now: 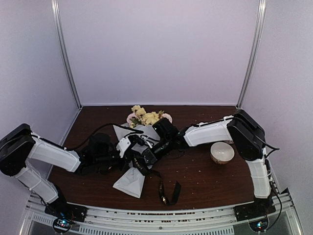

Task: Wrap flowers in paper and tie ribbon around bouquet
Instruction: Cross the half-tied ribbon over the folded bouquet.

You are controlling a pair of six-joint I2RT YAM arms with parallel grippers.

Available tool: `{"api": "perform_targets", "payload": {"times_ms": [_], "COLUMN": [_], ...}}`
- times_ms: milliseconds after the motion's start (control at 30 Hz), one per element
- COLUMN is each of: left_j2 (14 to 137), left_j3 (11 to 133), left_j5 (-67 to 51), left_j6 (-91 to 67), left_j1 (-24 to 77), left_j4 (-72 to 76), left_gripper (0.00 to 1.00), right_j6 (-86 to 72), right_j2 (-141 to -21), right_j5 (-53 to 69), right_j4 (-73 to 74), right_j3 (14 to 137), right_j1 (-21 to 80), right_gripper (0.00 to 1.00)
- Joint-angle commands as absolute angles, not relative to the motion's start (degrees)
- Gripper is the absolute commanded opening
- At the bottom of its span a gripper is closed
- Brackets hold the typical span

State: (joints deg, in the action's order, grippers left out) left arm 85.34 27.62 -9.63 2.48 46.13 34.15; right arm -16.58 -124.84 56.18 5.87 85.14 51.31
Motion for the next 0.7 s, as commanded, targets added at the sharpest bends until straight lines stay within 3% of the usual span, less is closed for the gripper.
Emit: {"api": "perform_targets", "payload": {"times_ms": [0, 100, 167, 367, 533, 667], "left_j2": [85.5, 85.5, 85.9, 87.2, 87.5, 87.6], "left_j3": [27.4, 27.4, 27.7, 28.7, 30.0, 30.3], "left_j5": [-9.7, -10.4, -10.9, -12.0, -13.1, -13.3], "left_j6": [1.2, 1.0, 0.5, 0.2, 0.4, 0.3], "left_j1": [45.8, 45.5, 45.4, 45.1, 45.0, 44.9], "left_j4": [36.0, 36.1, 36.0, 34.9, 33.2, 32.7], "left_gripper": [0.00, 0.00, 0.00, 0.00, 0.00, 0.00], "right_j6": [-18.9, -27.0, -30.2, -43.2, -38.7, -25.7], "right_j2": [-121.7, -120.8, -121.3, -123.5, -123.9, -123.9], "right_j5": [58.7, 60.9, 62.0, 62.4, 60.2, 55.4], "right_j4": [2.4, -9.8, -14.1, -31.9, -24.0, -6.1], "right_j3": [84.6, 80.9, 80.2, 76.4, 77.5, 81.5], "right_j1": [50.2, 49.5, 49.4, 49.5, 50.2, 51.0], "right_gripper": [0.01, 0.18, 0.24, 0.27, 0.28, 0.28]}}
